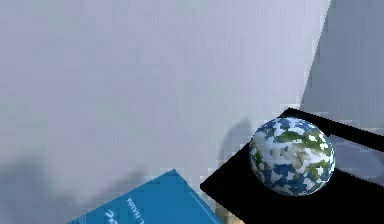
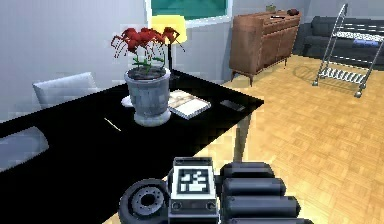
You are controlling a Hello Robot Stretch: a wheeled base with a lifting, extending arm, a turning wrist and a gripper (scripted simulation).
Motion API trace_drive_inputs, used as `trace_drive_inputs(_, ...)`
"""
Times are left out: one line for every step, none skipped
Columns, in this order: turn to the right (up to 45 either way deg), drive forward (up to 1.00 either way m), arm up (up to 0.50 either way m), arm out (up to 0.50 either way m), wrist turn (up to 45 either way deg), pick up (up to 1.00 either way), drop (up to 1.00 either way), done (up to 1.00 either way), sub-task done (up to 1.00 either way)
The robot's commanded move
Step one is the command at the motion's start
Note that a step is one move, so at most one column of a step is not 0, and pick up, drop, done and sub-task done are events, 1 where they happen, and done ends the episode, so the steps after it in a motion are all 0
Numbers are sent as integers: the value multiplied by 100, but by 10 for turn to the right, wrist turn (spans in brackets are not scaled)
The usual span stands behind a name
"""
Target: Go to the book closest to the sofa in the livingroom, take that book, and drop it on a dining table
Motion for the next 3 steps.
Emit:
trace_drive_inputs(0,0,0,48,0,0,0,0,0)
trace_drive_inputs(0,0,0,0,390,0,0,0,0)
trace_drive_inputs(0,0,-32,0,0,0,0,0,0)
